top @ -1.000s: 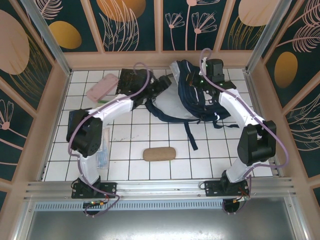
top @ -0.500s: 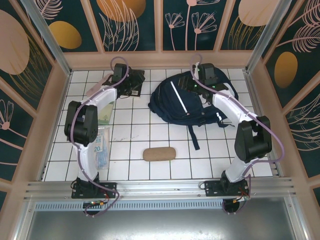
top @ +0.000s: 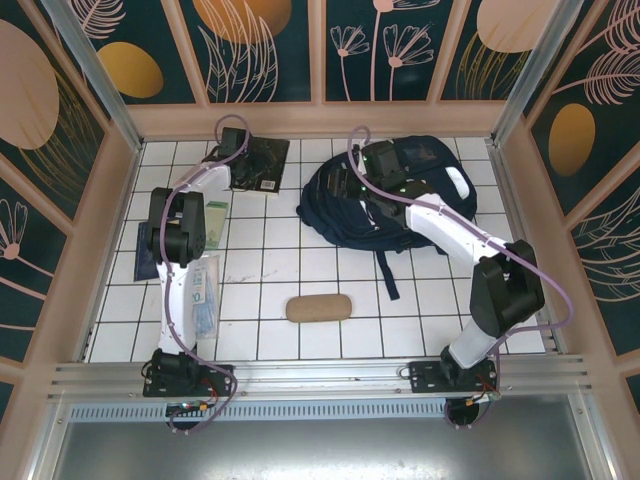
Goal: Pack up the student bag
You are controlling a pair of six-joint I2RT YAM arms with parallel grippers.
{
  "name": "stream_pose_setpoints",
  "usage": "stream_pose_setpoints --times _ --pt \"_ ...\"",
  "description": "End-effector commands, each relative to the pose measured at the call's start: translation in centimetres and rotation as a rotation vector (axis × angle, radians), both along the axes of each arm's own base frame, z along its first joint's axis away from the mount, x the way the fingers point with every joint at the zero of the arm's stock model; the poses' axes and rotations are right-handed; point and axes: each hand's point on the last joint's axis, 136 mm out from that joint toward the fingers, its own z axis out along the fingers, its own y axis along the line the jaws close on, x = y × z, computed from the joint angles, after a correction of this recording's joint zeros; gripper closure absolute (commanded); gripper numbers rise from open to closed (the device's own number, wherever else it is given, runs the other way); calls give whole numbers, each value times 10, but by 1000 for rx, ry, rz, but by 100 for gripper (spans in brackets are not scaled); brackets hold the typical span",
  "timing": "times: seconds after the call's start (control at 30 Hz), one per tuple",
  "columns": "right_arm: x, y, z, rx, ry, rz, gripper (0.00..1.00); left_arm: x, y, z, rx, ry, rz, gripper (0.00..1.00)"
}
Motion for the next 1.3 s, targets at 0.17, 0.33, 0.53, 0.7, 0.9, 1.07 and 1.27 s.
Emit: stream_pose_setpoints --times 0.17,0.33,0.53,0.7,0.9,1.07,1.27 --pt "4 16 0 31 -9 17 37 -83 -15 -41 -252 165 60 30" --pt "10 36 -9 57 16 62 38 -131 -17 -37 -320 195 136 30" --pt "11 67 -24 95 62 125 42 -197 -28 -38 -328 251 158 30" --pt "4 93 -45 133 128 167 50 -242 -40 -36 -353 278 161 30" --pt "-10 116 -77 130 198 212 56 -248 -29 -1 -254 189 119 28" --pt "-19 130 -103 89 242 248 58 -241 -4 11 -147 155 105 27" --pt "-22 139 -133 50 297 258 58 -234 28 9 -74 142 85 28"
